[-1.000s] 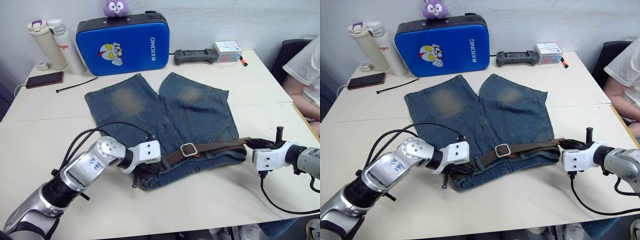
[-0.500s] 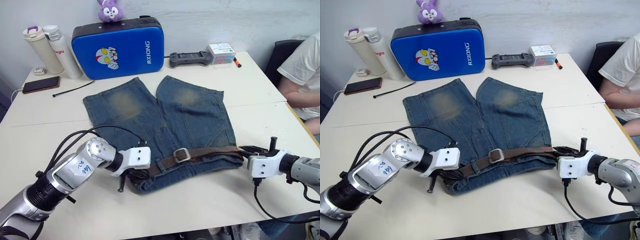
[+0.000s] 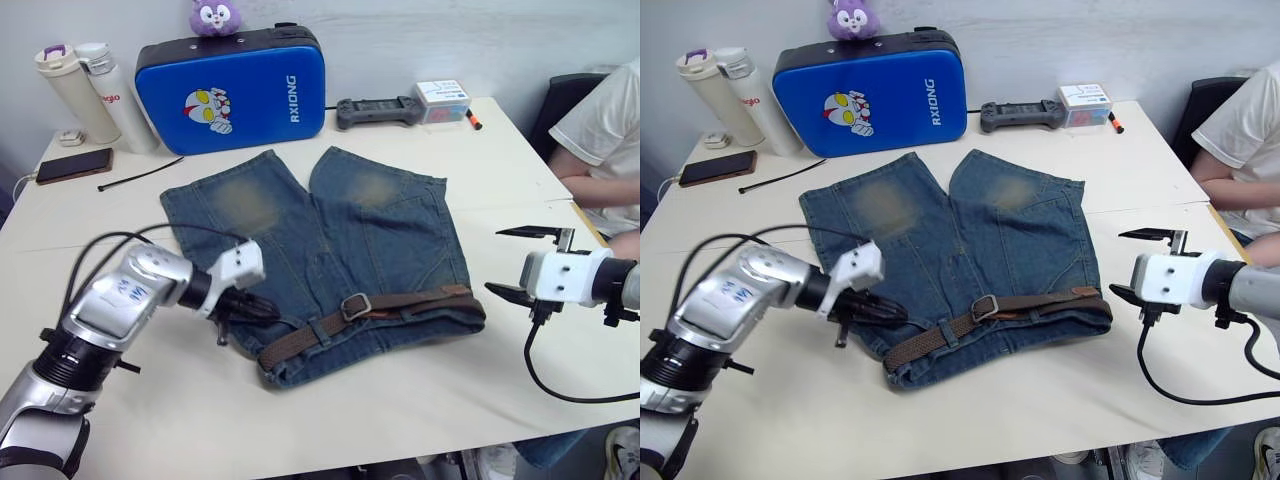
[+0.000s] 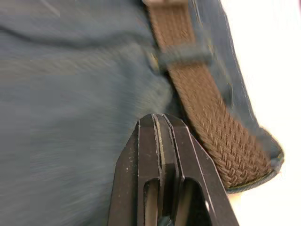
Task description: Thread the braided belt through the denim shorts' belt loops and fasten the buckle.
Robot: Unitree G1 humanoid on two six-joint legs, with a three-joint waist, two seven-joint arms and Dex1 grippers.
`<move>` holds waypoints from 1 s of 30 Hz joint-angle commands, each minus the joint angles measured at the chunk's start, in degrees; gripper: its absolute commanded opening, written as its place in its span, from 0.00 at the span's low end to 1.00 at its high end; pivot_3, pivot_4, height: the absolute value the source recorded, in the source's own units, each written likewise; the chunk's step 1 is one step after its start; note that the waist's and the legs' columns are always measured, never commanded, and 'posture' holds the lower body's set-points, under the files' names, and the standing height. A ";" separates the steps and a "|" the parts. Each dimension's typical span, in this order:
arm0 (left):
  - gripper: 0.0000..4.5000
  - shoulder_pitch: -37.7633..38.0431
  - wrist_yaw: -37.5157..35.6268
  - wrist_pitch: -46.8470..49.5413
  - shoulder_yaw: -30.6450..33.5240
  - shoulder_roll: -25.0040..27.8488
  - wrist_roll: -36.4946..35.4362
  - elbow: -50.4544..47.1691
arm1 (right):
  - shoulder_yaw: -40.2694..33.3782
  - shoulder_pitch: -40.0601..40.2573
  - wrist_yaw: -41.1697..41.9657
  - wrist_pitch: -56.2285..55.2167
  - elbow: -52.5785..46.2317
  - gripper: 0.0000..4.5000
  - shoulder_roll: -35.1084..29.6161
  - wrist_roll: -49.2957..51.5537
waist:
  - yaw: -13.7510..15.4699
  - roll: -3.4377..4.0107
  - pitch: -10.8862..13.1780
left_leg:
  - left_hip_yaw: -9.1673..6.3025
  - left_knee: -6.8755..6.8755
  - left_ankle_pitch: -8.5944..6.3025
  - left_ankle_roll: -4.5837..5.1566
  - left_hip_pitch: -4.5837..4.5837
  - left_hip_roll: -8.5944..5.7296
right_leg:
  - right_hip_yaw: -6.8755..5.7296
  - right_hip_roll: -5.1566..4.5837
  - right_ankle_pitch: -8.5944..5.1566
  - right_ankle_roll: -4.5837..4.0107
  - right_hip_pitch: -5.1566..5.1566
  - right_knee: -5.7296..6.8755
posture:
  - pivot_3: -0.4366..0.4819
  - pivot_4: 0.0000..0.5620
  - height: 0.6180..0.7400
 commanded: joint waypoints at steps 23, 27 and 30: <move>0.99 42.05 30.69 -7.87 35.80 -19.62 -4.86 -20.70 | -5.60 -2.09 -5.19 39.30 -6.35 1.00 15.62 24.63 | 1.40 0.28 0.24 | 0.14 0.44 -0.26 0.05 -0.37 0.00 | 0.05 -0.01 0.04 0.06 -0.32 0.12 | 0.48 0.27 1.00; 0.99 42.98 33.37 -11.84 33.12 -22.06 -2.53 -21.09 | -5.95 -1.70 -4.83 38.25 -6.47 1.00 16.27 23.69 | 1.44 0.30 0.26 | 0.12 0.44 -0.26 0.06 -0.36 -0.01 | 0.03 -0.03 0.04 0.07 -0.28 0.09 | 0.48 0.27 1.00; 0.99 43.43 33.79 -12.89 31.50 -23.11 -2.72 -21.27 | -5.25 -0.93 -4.44 36.73 -6.68 1.00 16.78 22.02 | 0.45 0.44 0.28 | -2.06 0.32 0.05 0.04 -0.49 -1.05 | -2.22 -1.30 -0.13 0.03 0.58 -0.20 | 0.48 0.27 1.00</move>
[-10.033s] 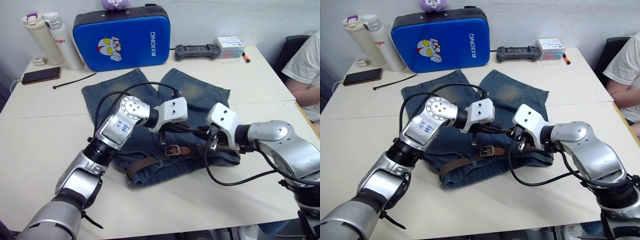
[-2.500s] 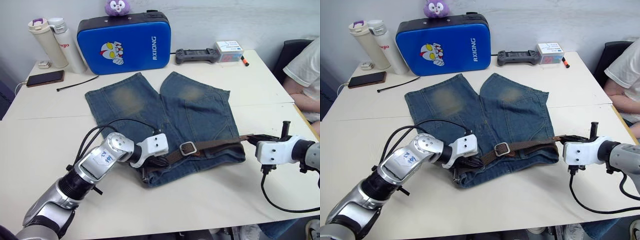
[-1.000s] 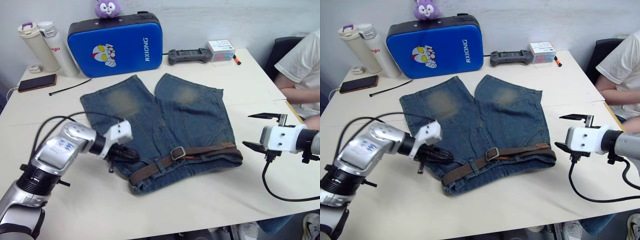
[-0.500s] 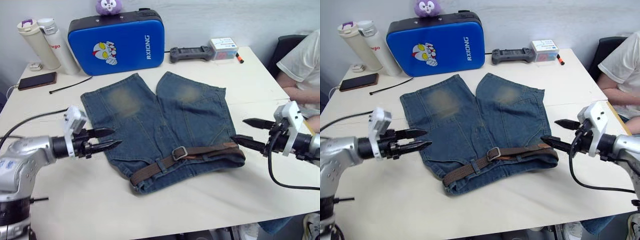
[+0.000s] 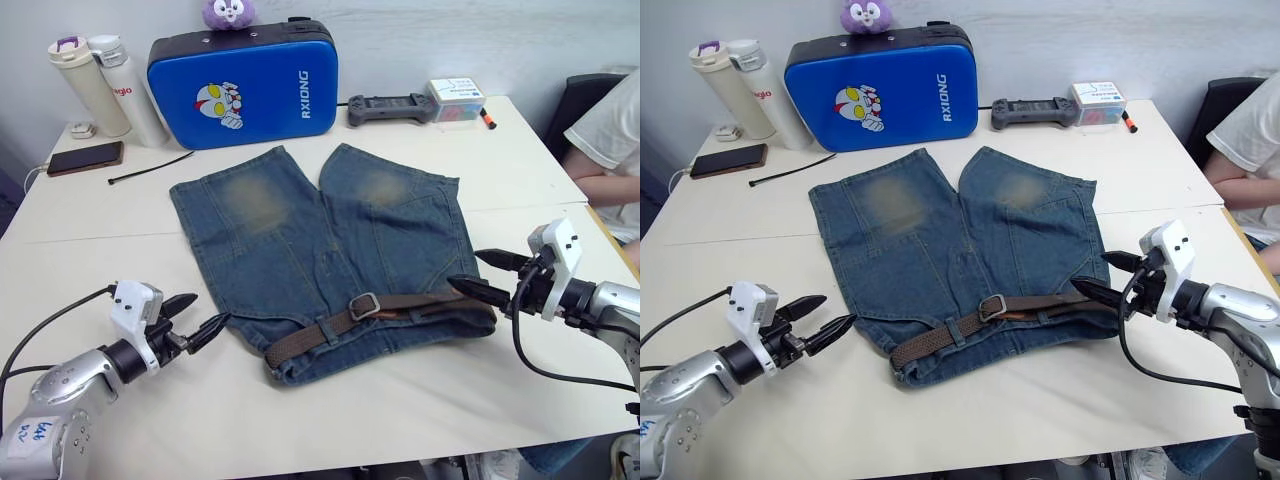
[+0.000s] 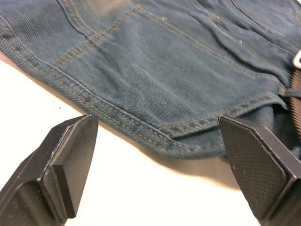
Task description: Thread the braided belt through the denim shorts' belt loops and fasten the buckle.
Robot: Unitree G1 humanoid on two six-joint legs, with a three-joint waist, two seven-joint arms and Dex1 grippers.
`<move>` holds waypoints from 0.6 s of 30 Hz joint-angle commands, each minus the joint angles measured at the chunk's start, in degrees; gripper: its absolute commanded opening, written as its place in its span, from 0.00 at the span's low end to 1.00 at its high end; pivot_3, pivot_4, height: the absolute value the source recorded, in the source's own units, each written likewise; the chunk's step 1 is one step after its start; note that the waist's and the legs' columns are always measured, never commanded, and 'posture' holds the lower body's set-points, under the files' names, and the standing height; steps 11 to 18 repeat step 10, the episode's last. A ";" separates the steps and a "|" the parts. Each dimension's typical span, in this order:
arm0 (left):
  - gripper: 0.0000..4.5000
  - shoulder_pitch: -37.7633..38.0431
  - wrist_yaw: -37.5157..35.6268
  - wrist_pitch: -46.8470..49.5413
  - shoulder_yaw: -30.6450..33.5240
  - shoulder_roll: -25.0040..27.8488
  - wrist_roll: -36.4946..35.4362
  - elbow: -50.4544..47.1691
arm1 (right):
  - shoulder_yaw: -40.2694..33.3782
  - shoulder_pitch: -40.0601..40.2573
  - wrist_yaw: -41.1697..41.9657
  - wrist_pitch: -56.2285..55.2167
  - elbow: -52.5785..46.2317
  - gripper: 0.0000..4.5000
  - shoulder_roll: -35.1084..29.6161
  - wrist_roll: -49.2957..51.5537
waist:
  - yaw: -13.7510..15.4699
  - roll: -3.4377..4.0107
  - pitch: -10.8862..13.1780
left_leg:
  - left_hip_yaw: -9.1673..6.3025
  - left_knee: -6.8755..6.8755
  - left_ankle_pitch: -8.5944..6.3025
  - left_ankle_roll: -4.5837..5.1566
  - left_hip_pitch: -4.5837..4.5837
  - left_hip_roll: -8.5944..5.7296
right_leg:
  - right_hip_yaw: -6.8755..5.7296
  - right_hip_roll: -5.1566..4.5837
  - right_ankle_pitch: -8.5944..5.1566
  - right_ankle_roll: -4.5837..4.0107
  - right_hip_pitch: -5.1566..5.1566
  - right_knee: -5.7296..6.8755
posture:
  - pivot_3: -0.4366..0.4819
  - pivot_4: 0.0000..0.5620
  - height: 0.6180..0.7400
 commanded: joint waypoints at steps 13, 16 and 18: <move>0.99 -0.52 1.74 -7.59 -4.17 -1.65 0.86 0.21 | -0.77 1.64 -0.50 -3.48 -1.00 1.00 2.85 -4.31 | 0.87 0.27 0.06 | -3.32 -0.66 2.01 0.24 -0.88 -2.43 | -3.16 -2.64 -0.24 0.61 0.52 -0.33 | 0.48 0.27 1.00; 0.99 -0.52 1.74 -7.59 -4.17 -1.65 0.86 0.21 | -0.77 1.64 -0.50 -3.48 -1.00 1.00 2.85 -4.31 | 0.87 0.27 0.06 | -3.32 -0.66 2.01 0.24 -0.88 -2.43 | -3.16 -2.64 -0.24 0.61 0.52 -0.33 | 0.48 0.27 1.00; 0.99 -0.52 1.74 -7.59 -4.17 -1.65 0.86 0.21 | -0.77 1.64 -0.50 -3.48 -1.00 1.00 2.85 -4.31 | 0.87 0.27 0.06 | -3.32 -0.66 2.01 0.24 -0.88 -2.43 | -3.16 -2.64 -0.24 0.61 0.52 -0.33 | 0.48 0.27 1.00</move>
